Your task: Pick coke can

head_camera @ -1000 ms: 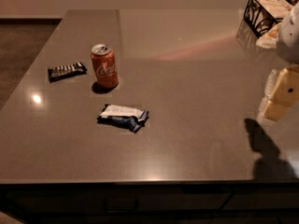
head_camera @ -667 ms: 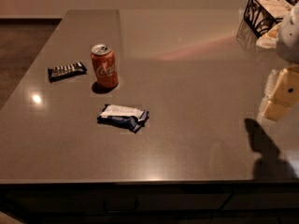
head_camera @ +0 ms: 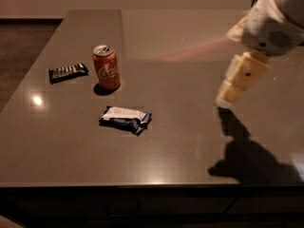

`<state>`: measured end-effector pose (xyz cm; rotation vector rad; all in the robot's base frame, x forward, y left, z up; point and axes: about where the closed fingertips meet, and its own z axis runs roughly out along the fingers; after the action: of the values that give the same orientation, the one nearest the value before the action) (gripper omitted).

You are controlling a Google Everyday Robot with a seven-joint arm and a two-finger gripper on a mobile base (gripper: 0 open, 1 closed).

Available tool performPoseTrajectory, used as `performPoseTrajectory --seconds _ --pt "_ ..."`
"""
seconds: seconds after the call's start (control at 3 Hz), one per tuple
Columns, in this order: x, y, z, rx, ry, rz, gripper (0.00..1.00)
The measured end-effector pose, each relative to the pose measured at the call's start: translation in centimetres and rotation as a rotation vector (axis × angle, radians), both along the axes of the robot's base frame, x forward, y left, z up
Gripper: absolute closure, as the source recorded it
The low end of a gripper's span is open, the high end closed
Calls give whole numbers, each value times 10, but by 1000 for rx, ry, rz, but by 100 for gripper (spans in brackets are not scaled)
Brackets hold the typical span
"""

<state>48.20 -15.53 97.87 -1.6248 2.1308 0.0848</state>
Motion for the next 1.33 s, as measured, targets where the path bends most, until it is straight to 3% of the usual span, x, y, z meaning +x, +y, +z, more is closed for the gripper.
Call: performPoseTrajectory --seconds 0.33,0.67,1.0,1.33 --pt "19 56 -3 150 4 49 0" --pt "24 134 -10 309 25 120 0" --pt "28 182 -15 366 10 160 0" --pt "47 216 -25 378 -41 122 0"
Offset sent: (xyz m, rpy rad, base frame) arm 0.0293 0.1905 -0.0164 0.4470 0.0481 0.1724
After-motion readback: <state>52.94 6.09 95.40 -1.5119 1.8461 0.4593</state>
